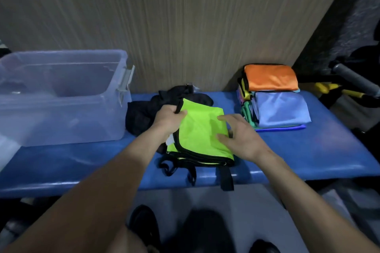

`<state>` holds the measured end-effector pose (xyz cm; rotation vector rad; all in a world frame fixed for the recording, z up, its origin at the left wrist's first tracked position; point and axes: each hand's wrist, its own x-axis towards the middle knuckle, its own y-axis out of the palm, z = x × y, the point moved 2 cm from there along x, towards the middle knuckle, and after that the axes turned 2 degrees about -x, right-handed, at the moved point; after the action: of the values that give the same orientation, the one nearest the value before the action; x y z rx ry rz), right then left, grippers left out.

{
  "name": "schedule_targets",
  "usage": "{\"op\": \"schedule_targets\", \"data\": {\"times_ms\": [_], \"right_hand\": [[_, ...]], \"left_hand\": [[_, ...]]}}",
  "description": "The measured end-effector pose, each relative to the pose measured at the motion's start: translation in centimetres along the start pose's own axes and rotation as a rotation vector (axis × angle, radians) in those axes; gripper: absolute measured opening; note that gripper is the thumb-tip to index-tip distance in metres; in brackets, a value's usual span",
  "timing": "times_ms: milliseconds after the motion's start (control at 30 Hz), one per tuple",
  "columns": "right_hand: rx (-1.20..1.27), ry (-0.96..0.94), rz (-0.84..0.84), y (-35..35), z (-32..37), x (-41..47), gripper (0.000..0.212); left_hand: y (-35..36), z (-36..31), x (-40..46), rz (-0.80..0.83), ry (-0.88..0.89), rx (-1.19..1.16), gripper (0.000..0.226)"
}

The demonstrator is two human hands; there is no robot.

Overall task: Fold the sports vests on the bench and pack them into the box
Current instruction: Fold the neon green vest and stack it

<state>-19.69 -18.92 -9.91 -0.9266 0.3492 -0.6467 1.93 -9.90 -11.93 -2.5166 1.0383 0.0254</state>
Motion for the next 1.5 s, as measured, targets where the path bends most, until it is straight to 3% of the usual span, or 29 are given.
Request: {"op": "schedule_targets", "data": {"times_ms": [100,200,267,333,433,533,633,733,833,933,1100,1200,1333,1500], "right_hand": [[-0.108,-0.058,-0.124,-0.6,-0.6,-1.4,0.023],[-0.092,-0.153,-0.074,-0.9,-1.0,-3.4,0.013],[-0.077,-0.256,-0.032,-0.9,-0.9,-4.9,0.015],[-0.078,-0.316,-0.014,-0.9,-0.8,-6.3,0.017],[-0.187,-0.372,0.018,-0.9,-0.6,-8.2,0.034],[-0.432,-0.461,0.009,0.2,-0.9,-9.5,0.062],[-0.623,-0.508,-0.076,2.2,-1.8,-9.8,0.076],[-0.654,-0.563,-0.251,2.9,-2.3,-9.9,0.059],[-0.591,-0.623,-0.344,2.9,-2.7,-10.0,0.032],[-0.475,-0.601,-0.356,3.2,-2.8,-9.8,0.024],[0.073,-0.387,-0.341,3.0,-2.2,-9.5,0.009],[0.255,-0.244,-0.360,2.8,-1.7,-8.4,0.009],[0.223,-0.055,-0.344,3.6,-1.8,-6.4,0.020],[0.138,-0.032,-0.381,4.0,-1.6,-5.1,0.010]], "left_hand": [[-0.1,0.1,0.4,-0.028,0.021,0.132,0.032],[-1.0,-1.6,-0.6,-0.052,0.136,0.511,0.028],[-1.3,-3.0,-1.9,-0.095,0.322,0.747,0.043],[-1.1,-4.2,-3.8,-0.094,0.594,0.686,0.045],[0.5,-4.5,-6.6,0.343,0.807,0.488,0.029],[2.4,-2.8,-8.3,0.689,0.791,0.689,0.035],[2.6,-1.8,-8.4,0.715,0.745,0.808,0.038],[2.6,-1.2,-8.8,0.726,0.753,0.852,0.041],[2.6,-0.6,-9.2,0.732,0.766,0.866,0.044],[2.5,0.0,-9.4,0.730,0.757,0.873,0.046],[2.5,0.3,-9.7,0.712,0.771,0.887,0.045],[2.6,0.3,-9.6,0.712,0.772,0.882,0.040],[2.5,0.0,-9.7,0.718,0.770,0.871,0.036],[2.5,0.1,-9.9,0.689,0.794,0.879,0.035]]}}
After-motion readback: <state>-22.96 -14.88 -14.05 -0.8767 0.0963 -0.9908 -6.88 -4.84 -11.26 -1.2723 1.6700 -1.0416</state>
